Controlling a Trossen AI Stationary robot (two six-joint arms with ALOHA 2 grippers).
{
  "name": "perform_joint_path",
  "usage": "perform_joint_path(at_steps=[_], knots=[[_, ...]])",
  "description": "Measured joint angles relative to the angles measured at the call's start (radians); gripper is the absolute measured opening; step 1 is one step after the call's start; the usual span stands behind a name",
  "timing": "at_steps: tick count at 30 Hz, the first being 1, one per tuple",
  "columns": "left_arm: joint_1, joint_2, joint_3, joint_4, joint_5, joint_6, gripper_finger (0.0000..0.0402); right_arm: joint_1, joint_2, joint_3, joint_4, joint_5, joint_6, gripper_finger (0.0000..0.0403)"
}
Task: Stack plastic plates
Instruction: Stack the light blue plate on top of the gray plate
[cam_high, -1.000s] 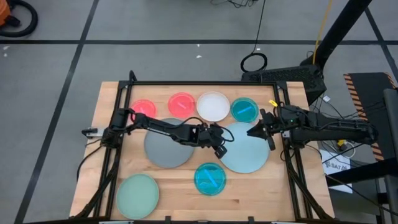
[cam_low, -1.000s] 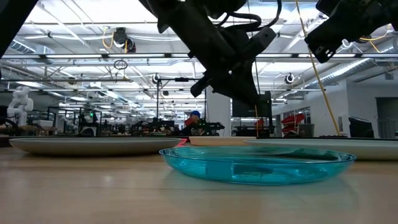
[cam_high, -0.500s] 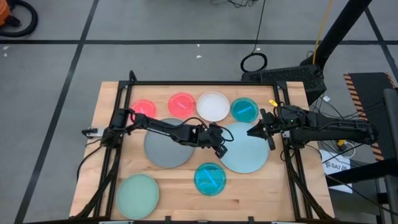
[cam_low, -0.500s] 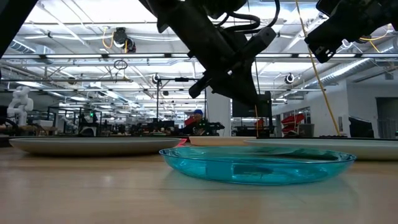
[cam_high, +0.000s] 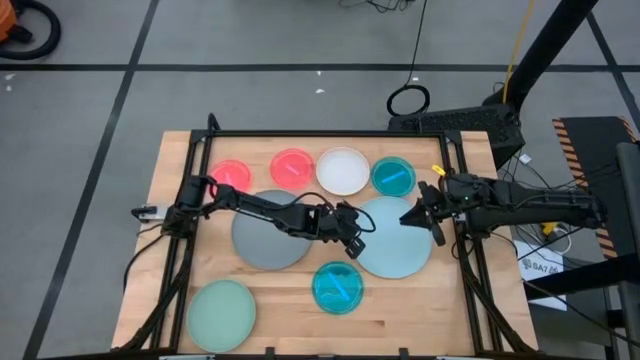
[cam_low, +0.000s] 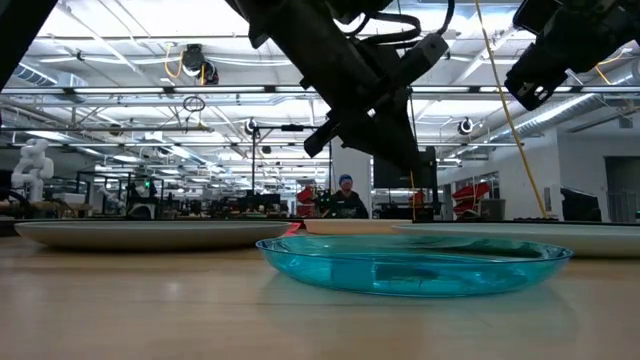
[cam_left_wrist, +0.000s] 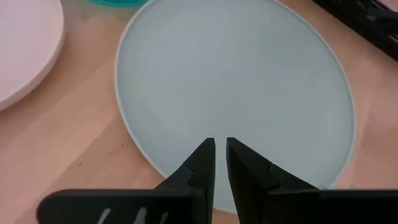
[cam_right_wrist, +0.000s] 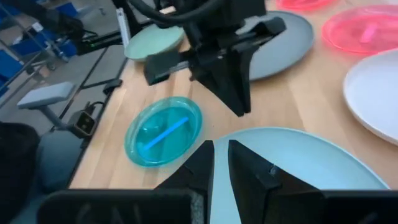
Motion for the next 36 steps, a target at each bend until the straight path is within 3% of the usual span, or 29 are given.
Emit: perform_joint_path(at_steps=[29,36], knots=[[0.036,0.019,0.000,0.014,0.012,0.008,0.0047,0.044,0.000,0.000,0.033,0.008,-0.083,0.0043],[0.036,0.019,0.000,-0.003,0.031,0.000,0.0047,0.043,0.000,0.000,0.033,0.063,-0.083,0.0043]])
